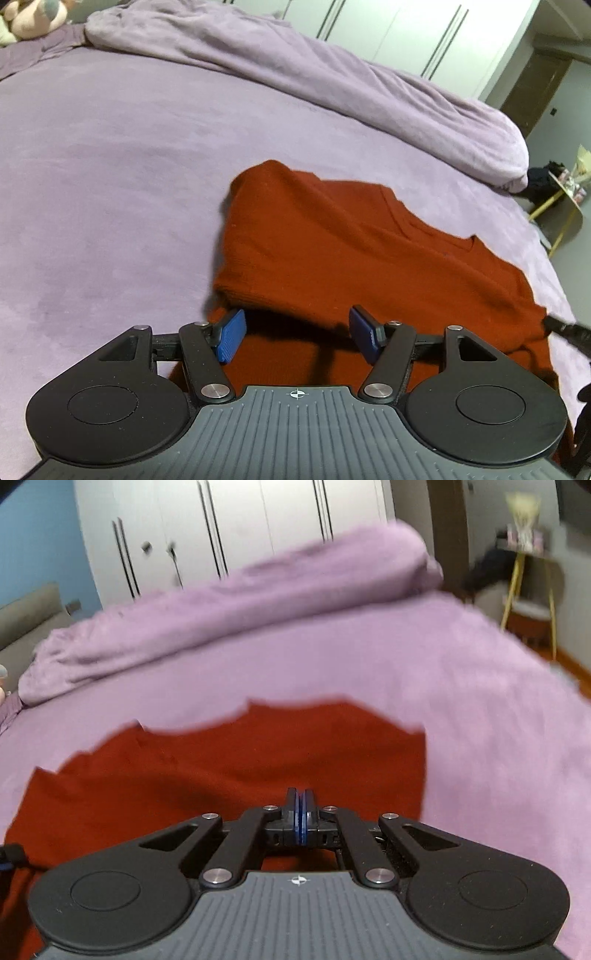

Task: Fold small clothes

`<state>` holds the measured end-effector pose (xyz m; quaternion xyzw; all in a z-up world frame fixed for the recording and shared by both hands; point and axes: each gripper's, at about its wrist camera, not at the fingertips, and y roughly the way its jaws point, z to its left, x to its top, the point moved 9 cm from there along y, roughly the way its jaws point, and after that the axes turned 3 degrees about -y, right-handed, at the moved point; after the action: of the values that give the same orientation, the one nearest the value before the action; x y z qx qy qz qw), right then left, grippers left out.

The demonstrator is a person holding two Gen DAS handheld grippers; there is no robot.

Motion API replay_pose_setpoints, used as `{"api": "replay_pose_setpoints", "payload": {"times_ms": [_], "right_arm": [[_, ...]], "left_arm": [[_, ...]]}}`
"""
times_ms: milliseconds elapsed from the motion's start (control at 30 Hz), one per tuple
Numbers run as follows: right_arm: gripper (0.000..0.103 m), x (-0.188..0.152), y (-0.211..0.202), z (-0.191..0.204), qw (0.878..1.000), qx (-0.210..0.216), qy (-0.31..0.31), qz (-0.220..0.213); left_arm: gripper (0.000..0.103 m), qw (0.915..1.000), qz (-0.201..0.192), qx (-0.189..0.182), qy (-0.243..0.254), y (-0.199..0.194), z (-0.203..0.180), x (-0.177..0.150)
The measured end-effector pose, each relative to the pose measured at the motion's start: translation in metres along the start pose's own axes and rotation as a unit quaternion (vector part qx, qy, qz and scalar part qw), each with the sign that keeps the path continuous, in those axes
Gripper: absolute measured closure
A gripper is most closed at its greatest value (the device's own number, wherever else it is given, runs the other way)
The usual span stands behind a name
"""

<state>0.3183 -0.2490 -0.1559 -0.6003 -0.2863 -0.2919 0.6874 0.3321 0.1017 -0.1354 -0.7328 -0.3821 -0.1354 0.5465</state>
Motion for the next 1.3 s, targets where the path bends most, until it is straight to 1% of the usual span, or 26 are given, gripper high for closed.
{"api": "replay_pose_setpoints", "payload": {"times_ms": [67, 100, 133, 167, 200, 267, 367, 400, 467, 500, 533, 567, 600, 667, 733, 767, 800, 867, 967, 1000, 1033, 1067, 1100, 1167, 1200, 1300], "right_arm": [[0.098, -0.009, 0.007, -0.009, 0.999, 0.016, 0.028, 0.025], [0.089, -0.012, 0.01, -0.012, 0.998, 0.029, 0.047, 0.031], [0.077, -0.013, 0.011, -0.015, 0.996, 0.046, 0.071, 0.031], [0.072, -0.013, 0.013, -0.015, 0.993, 0.065, 0.093, 0.03], [0.069, -0.011, 0.013, -0.016, 0.991, 0.076, 0.109, 0.026], [0.069, -0.008, 0.019, -0.015, 0.988, 0.082, 0.125, 0.024], [0.068, -0.006, 0.031, -0.002, 0.989, 0.088, 0.112, 0.039], [0.069, -0.004, 0.034, 0.004, 0.99, 0.087, 0.098, 0.042], [0.078, -0.001, 0.037, 0.012, 0.992, 0.088, 0.077, 0.046], [0.094, -0.001, 0.038, 0.016, 0.993, 0.088, 0.066, 0.048], [0.095, -0.002, 0.036, 0.018, 0.994, 0.088, 0.055, 0.047], [0.096, 0.0, 0.033, 0.021, 0.995, 0.083, 0.041, 0.035], [0.097, 0.004, 0.025, 0.022, 0.998, 0.067, 0.016, 0.014], [0.098, 0.017, 0.01, 0.023, 0.998, 0.012, -0.045, -0.038], [0.098, 0.026, -0.002, 0.021, 0.993, -0.035, -0.089, -0.076], [0.098, 0.028, -0.005, 0.017, 0.989, -0.056, -0.106, -0.085], [0.098, 0.028, -0.004, 0.013, 0.987, -0.071, -0.116, -0.085], [0.098, 0.026, 0.001, 0.004, 0.987, -0.083, -0.115, -0.077], [0.102, 0.018, 0.009, -0.006, 0.984, -0.107, -0.131, -0.063], [0.103, 0.013, 0.013, -0.008, 0.982, -0.116, -0.135, -0.055], [0.103, 0.01, 0.02, -0.013, 0.983, -0.121, -0.134, -0.034], [0.102, 0.007, 0.023, -0.019, 0.985, -0.122, -0.122, -0.019], [0.102, 0.007, 0.021, -0.027, 0.987, -0.127, -0.102, -0.017], [0.1, 0.01, 0.013, -0.035, 0.988, -0.131, -0.069, -0.032], [0.099, 0.011, 0.008, -0.033, 0.99, -0.12, -0.061, -0.04], [0.098, 0.012, 0.007, 0.001, 0.995, -0.041, -0.075, -0.046]], "left_arm": [[0.036, 0.9999, 0.008, 0.005, 0.006, 0.006, -0.002, -0.002], [0.036, 0.9999, 0.01, 0.009, 0.009, 0.008, -0.002, -0.003], [0.036, 0.9998, 0.01, 0.011, 0.01, 0.009, -0.002, -0.003], [0.036, 0.9998, 0.011, 0.011, 0.012, 0.009, -0.002, -0.003], [0.036, 0.9998, 0.012, 0.012, 0.014, 0.01, -0.002, -0.003], [0.036, 0.9997, 0.014, 0.011, 0.016, 0.009, -0.003, -0.003], [0.036, 0.9996, 0.017, 0.013, 0.017, 0.01, -0.004, -0.002], [0.035, 0.9996, 0.017, 0.014, 0.018, 0.01, -0.005, -0.002], [0.034, 0.9995, 0.018, 0.015, 0.021, 0.011, -0.006, -0.002], [0.034, 0.9994, 0.018, 0.016, 0.023, 0.011, -0.007, -0.002], [0.034, 0.9994, 0.018, 0.017, 0.026, 0.011, -0.007, -0.002], [0.034, 0.9993, 0.017, 0.018, 0.028, 0.011, -0.008, -0.002], [0.034, 0.9992, 0.018, 0.02, 0.03, 0.012, -0.008, -0.002], [0.034, 0.9991, 0.016, 0.024, 0.031, 0.011, -0.008, -0.001], [0.034, 0.999, 0.011, 0.03, 0.03, 0.01, -0.006, 0.0], [0.034, 0.9991, 0.01, 0.03, 0.027, 0.01, -0.005, 0.001], [0.034, 0.9993, 0.013, 0.026, 0.022, 0.01, -0.005, 0.001], [0.035, 0.9995, 0.019, 0.023, 0.014, 0.011, -0.004, 0.001], [0.034, 0.9992, 0.019, 0.028, 0.023, 0.009, -0.005, -0.001], [0.034, 0.999, 0.021, 0.029, 0.025, 0.007, -0.005, -0.002], [0.034, 0.9988, 0.025, 0.031, 0.027, 0.006, -0.005, -0.003], [0.034, 0.9986, 0.032, 0.033, 0.027, 0.004, -0.005, -0.005], [0.034, 0.9983, 0.039, 0.035, 0.024, -0.001, -0.004, -0.006], [0.034, 0.9988, 0.034, 0.022, 0.027, -0.012, -0.006, -0.003], [0.034, 0.9989, 0.029, 0.019, 0.031, -0.019, -0.008, 0.0], [0.028, 0.9988, 0.003, 0.01, 0.048, -0.028, -0.021, 0.012]]}}
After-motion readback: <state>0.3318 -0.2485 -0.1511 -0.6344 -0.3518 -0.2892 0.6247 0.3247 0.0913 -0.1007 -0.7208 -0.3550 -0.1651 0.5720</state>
